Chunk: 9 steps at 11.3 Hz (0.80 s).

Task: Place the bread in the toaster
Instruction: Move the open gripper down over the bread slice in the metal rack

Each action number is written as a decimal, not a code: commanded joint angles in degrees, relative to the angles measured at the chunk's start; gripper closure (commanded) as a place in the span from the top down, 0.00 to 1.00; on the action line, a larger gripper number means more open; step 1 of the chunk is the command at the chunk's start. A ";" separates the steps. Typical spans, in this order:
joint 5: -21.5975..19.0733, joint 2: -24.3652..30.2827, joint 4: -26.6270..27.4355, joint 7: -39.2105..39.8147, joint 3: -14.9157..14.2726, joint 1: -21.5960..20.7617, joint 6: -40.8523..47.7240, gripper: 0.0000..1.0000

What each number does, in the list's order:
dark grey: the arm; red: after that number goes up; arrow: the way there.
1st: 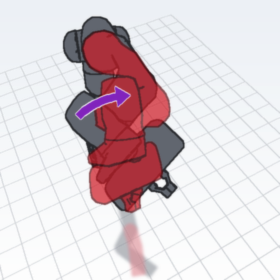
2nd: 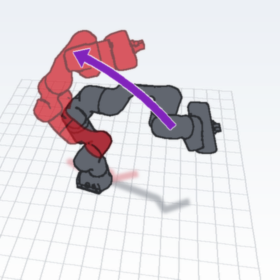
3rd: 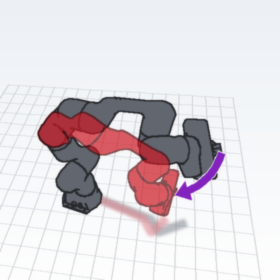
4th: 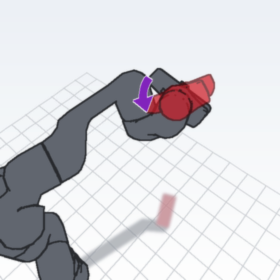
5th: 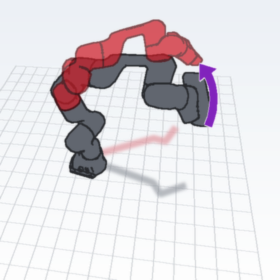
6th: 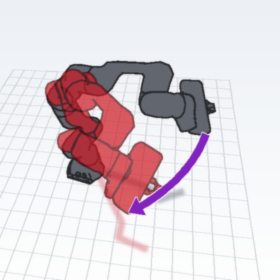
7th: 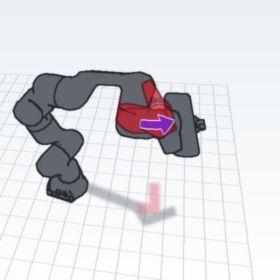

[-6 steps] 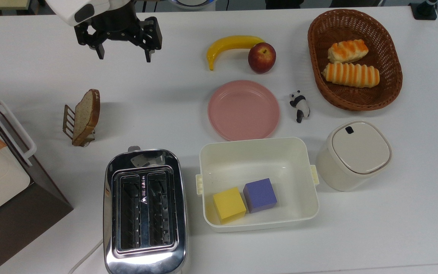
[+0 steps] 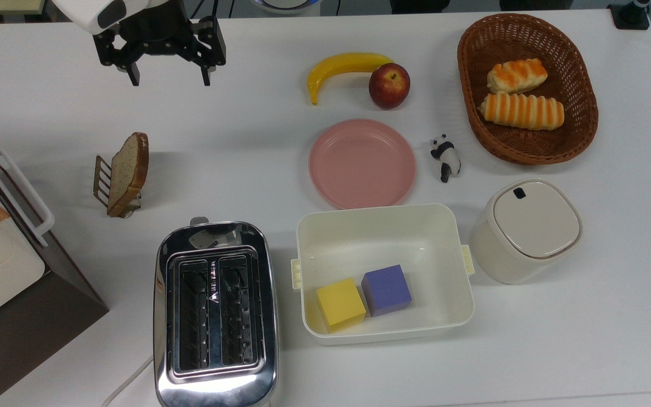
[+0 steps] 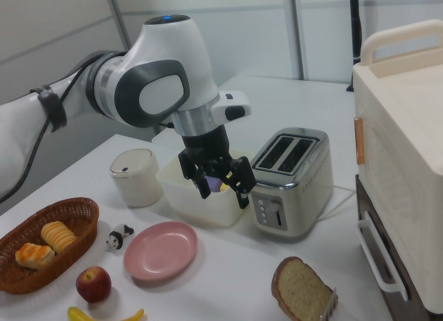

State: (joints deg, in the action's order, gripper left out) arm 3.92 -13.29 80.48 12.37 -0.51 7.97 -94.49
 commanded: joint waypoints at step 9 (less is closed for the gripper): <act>2.48 1.07 1.60 1.34 -0.11 -0.32 1.41 1.00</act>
State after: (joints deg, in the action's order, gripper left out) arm 4.11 -13.29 80.68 13.00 -0.29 7.96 -94.26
